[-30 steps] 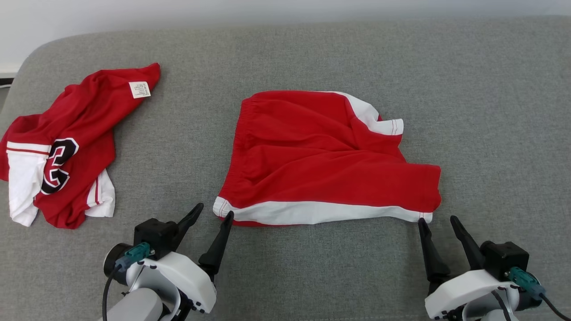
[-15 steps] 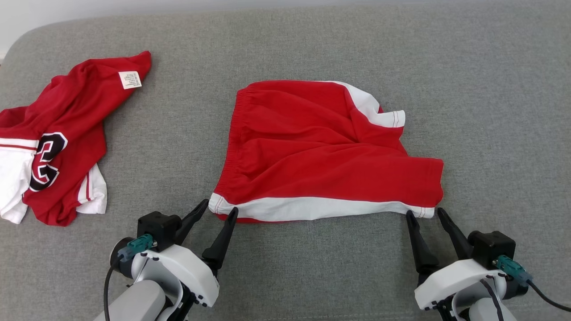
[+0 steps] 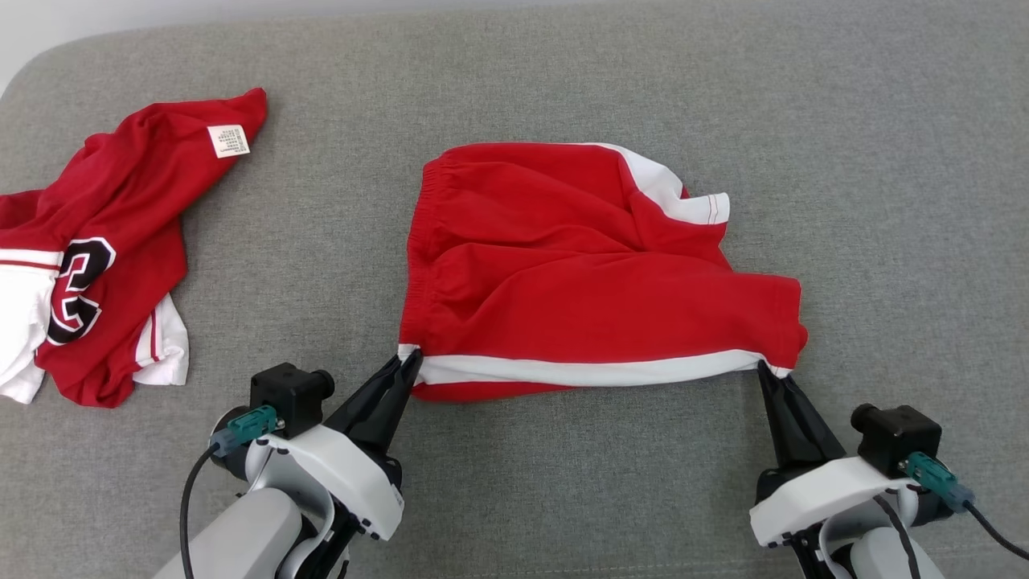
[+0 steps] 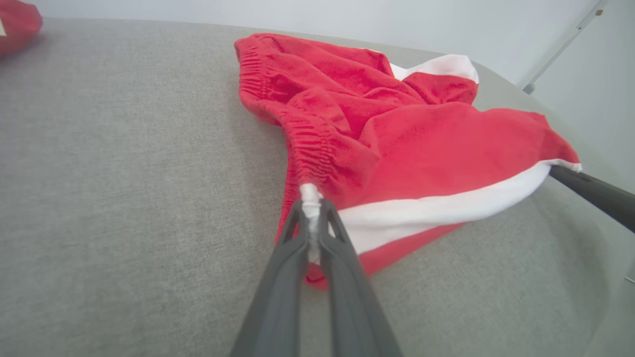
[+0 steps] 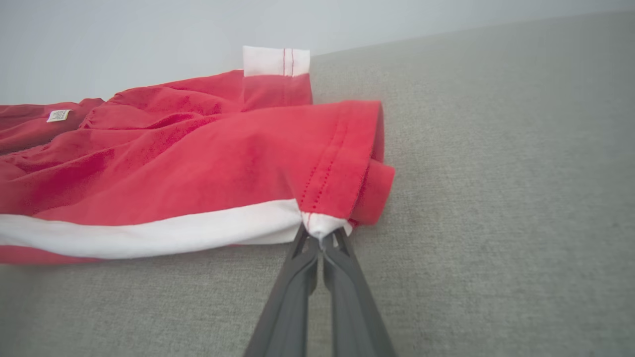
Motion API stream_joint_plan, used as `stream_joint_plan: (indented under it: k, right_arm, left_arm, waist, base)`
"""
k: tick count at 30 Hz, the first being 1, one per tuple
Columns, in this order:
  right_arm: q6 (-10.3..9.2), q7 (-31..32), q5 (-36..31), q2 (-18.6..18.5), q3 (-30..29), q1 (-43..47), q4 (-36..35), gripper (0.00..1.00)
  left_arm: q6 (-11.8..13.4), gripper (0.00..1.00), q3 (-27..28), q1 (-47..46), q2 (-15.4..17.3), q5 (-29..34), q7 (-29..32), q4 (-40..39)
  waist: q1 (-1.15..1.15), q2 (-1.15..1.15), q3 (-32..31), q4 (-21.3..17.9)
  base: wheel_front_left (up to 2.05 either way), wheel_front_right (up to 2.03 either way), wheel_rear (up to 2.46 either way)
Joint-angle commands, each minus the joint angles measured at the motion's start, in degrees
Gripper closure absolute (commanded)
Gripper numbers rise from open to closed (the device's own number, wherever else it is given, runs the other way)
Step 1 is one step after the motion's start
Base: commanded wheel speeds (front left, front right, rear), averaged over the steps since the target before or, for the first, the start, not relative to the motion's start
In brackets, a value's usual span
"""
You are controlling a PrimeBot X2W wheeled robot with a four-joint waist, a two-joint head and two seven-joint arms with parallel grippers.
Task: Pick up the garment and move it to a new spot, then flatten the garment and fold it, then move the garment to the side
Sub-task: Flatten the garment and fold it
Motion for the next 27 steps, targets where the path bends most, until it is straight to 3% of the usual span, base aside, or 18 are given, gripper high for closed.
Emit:
stream_joint_plan:
  k: [1, 7, 9, 13, 18, 20, 24, 27]
  right_arm:
    - [-0.01, -0.8, 0.0, -0.4, 0.7, 0.9, -2.1, 1.00]
    - [-0.01, 2.2, 2.4, -1.2, -0.4, 1.6, -11.6, 1.00]
    - [-0.01, 6.7, 5.8, -3.3, -0.6, -3.4, -16.1, 1.00]
    - [-0.01, 13.4, 10.0, -6.7, -0.3, -16.7, -16.4, 1.00]
    - [-0.01, 19.3, 14.9, -6.6, 0.6, -39.5, -3.6, 1.00]
    - [-0.01, 18.4, 15.2, -5.7, 0.9, -48.8, 3.2, 1.00]
    - [-0.01, 9.3, 13.1, -3.8, 0.6, -65.0, 14.3, 1.00]
    - [-0.01, 1.9, 9.7, -3.7, 1.2, -73.1, 19.5, 1.00]
  left_arm:
    - [0.1, 1.00, 2.0, -2.2, 1.7, -0.4, -0.2, -2.0]
    - [0.8, 1.00, 3.4, -3.8, 5.9, -1.7, 4.7, -12.5]
    - [-0.5, 1.00, 4.9, -8.2, 9.0, -3.6, 9.9, -16.6]
    - [-3.9, 1.00, 7.1, -18.4, 10.2, -10.6, 20.5, -16.1]
    - [-5.9, 1.00, 8.2, -35.6, 9.2, -18.0, 34.9, -5.8]
    - [-6.1, 1.00, 10.0, -42.6, 7.8, -19.5, 36.5, 0.0]
    - [-6.3, 1.00, 12.0, -55.6, 6.5, -14.9, 30.3, 10.6]
    - [-6.7, 1.00, 11.8, -62.3, 5.2, -11.6, 23.6, 14.3]
  waist:
    - [0.00, 0.00, 0.0, 0.1]
    - [0.00, 0.00, 1.0, 0.0]
    - [0.00, 0.00, 2.3, -0.3]
    - [0.00, 0.00, 5.1, -0.7]
    - [0.00, 0.00, 9.6, -1.9]
    - [0.00, 0.00, 11.0, -2.6]
    - [0.00, 0.00, 12.7, -4.2]
    - [0.00, 0.00, 13.6, -4.3]
  base:
    - [0.00, 0.00, 0.00]
    - [0.00, 0.00, 0.00]
    - [0.00, 0.00, 0.00]
    - [0.00, 0.00, 0.00]
    - [0.00, 0.00, 0.00]
    - [0.00, 0.00, 0.00]
    - [0.00, 0.00, 0.00]
    - [0.00, 0.00, 0.00]
